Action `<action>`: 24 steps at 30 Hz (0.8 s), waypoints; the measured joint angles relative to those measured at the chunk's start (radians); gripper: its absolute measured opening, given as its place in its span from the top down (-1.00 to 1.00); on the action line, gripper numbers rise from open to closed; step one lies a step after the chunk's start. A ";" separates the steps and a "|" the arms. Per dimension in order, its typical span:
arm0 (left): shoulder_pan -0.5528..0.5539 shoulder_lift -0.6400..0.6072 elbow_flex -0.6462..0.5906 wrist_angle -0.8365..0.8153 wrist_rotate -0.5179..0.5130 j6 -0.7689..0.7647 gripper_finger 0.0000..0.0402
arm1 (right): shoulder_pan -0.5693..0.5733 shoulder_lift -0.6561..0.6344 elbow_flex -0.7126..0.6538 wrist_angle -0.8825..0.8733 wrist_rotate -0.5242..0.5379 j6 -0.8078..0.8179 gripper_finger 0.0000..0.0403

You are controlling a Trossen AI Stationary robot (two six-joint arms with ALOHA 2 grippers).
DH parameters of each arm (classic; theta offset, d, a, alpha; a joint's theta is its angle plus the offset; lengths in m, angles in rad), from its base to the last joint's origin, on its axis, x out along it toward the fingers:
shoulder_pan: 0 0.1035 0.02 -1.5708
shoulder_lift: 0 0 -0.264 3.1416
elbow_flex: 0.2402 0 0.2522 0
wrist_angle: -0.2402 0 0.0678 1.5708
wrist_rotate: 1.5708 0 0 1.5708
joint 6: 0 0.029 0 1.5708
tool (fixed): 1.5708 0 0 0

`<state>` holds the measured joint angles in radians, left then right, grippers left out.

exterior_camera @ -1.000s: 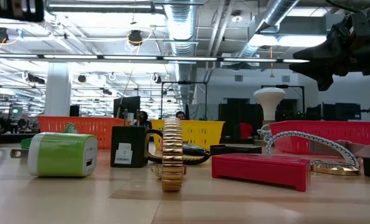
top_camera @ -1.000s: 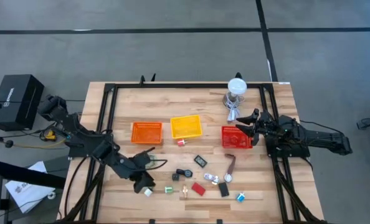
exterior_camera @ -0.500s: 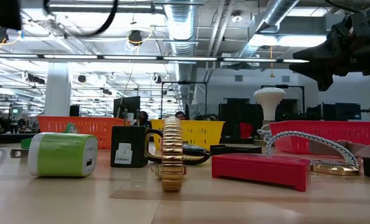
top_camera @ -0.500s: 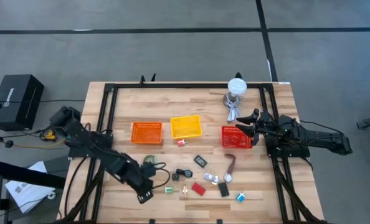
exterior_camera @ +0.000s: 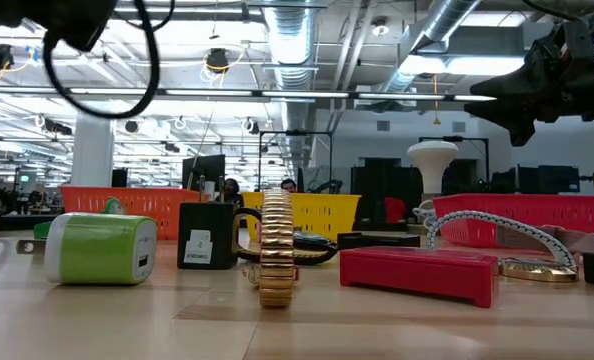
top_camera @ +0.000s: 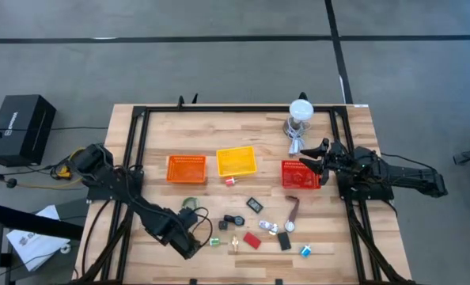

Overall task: Pick & Place Office items
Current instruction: Put the white charging adapter into the orange bin

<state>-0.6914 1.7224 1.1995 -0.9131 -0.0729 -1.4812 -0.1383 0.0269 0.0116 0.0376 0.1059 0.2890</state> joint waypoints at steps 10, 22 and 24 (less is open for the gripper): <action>-0.008 0.016 0.000 0.057 0.017 0.016 0.25 | 0.000 0.000 0.000 -0.001 0.000 0.000 0.15; -0.020 -0.076 0.000 0.084 -0.209 0.009 0.25 | 0.000 0.000 0.000 -0.022 -0.024 0.103 0.15; -0.014 -0.085 0.000 0.083 -0.211 0.010 0.25 | 0.000 0.000 0.000 -0.023 -0.024 0.104 0.15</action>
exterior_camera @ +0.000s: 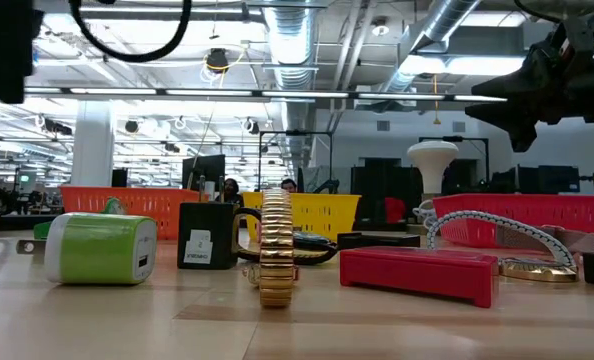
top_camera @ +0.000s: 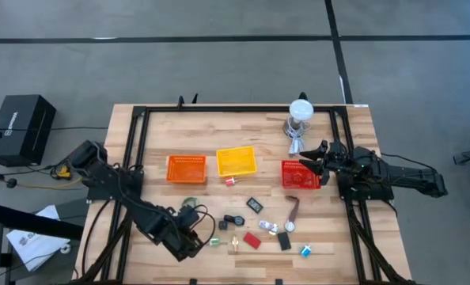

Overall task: Pick & Place Office items
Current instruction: Put the white charging adapter into the orange bin

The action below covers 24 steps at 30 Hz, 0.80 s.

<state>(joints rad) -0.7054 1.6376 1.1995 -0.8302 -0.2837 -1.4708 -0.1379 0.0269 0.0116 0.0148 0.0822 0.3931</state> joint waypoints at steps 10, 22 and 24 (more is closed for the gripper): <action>0.026 -0.055 -0.001 0.004 0.005 0.103 0.25 | -0.001 0.000 0.000 0.000 0.000 -0.010 0.15; -0.027 -0.015 -0.001 0.046 0.026 0.150 0.28 | -0.002 0.000 0.000 0.012 0.005 -0.060 0.15; -0.023 -0.005 -0.001 0.062 0.028 0.149 0.25 | -0.002 0.000 0.000 0.012 0.005 -0.060 0.15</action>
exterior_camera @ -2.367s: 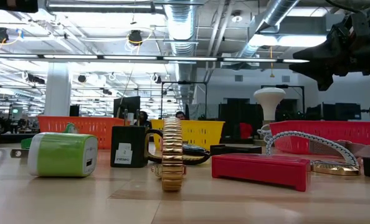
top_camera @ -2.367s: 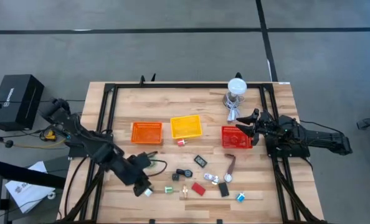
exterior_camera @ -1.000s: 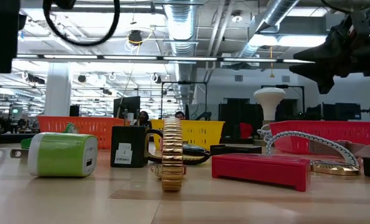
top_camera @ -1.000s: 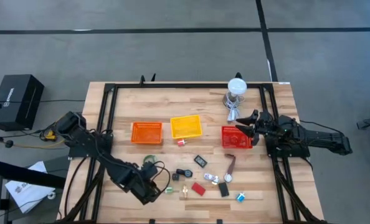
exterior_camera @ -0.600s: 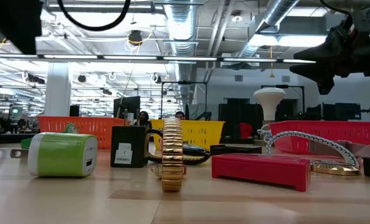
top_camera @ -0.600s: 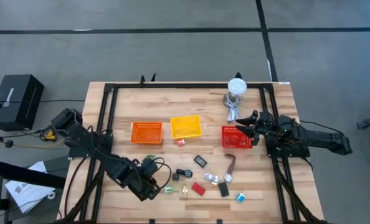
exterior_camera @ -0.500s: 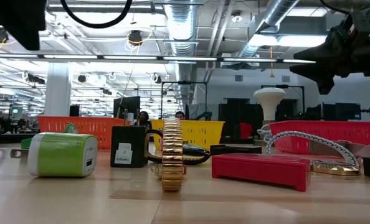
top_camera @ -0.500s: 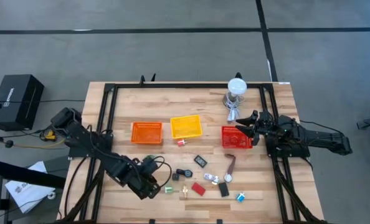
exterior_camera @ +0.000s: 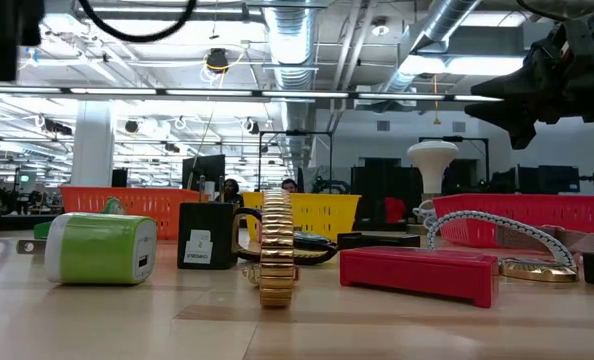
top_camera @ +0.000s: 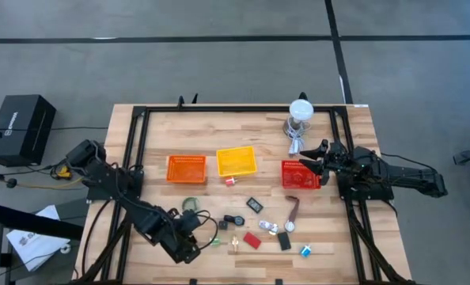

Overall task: Pick & Place Office items
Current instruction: Put the white charging adapter into the orange bin

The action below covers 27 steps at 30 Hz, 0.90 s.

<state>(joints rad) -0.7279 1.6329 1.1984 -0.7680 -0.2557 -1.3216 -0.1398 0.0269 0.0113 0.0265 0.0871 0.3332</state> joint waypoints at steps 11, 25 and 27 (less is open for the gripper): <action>-0.004 0.102 -0.001 0.007 0.113 -0.022 -0.28 | 0.009 0.000 0.000 -0.003 -0.004 0.000 0.15; -0.032 0.103 -0.137 0.161 0.123 -0.176 -0.39 | 0.008 0.000 0.000 0.018 -0.004 -0.003 0.15; -0.034 0.103 -0.143 0.186 0.122 -0.176 -0.39 | 0.008 0.000 0.000 0.018 -0.005 -0.003 0.15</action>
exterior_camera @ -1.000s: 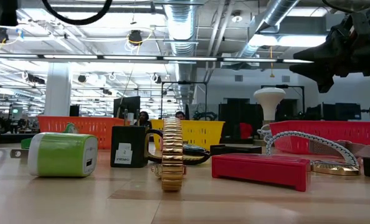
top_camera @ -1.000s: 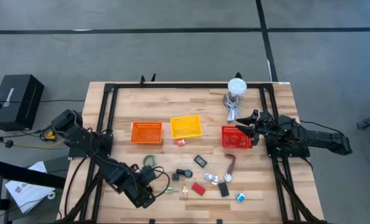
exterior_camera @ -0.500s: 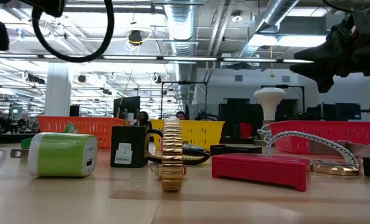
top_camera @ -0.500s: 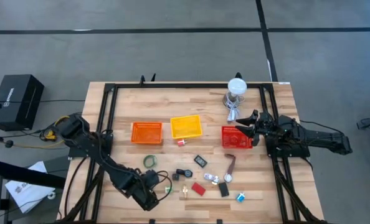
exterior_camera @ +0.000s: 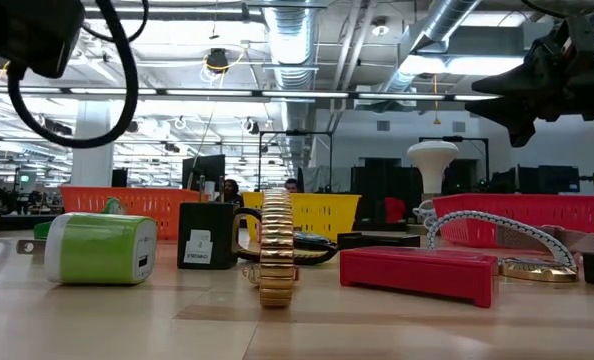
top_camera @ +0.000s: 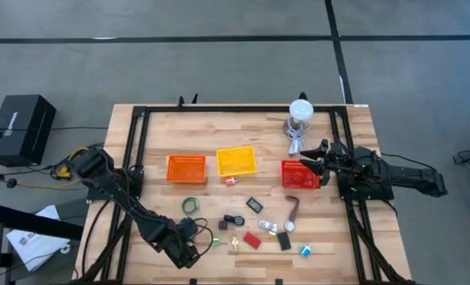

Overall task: Pick & Place Office items
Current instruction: Put the white charging adapter into the orange bin

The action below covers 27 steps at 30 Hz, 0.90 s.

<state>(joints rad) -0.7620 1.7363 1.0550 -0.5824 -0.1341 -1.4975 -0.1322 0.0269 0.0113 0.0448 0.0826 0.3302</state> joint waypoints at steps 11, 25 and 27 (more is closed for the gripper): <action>0.000 0.000 -0.079 0.084 -0.017 -0.003 -0.38 | 0.000 0.000 0.000 0.000 0.000 0.000 0.15; -0.001 -0.006 -0.137 0.137 0.007 0.001 -0.38 | 0.000 0.000 0.000 0.000 0.000 0.002 0.15; -0.001 -0.006 -0.138 0.136 0.007 0.001 -0.34 | 0.000 0.000 0.000 0.000 0.000 0.002 0.15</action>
<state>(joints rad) -0.7628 1.7298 0.9173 -0.4463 -0.1269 -1.4967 -0.1319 0.0269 0.0113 0.0448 0.0826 0.3321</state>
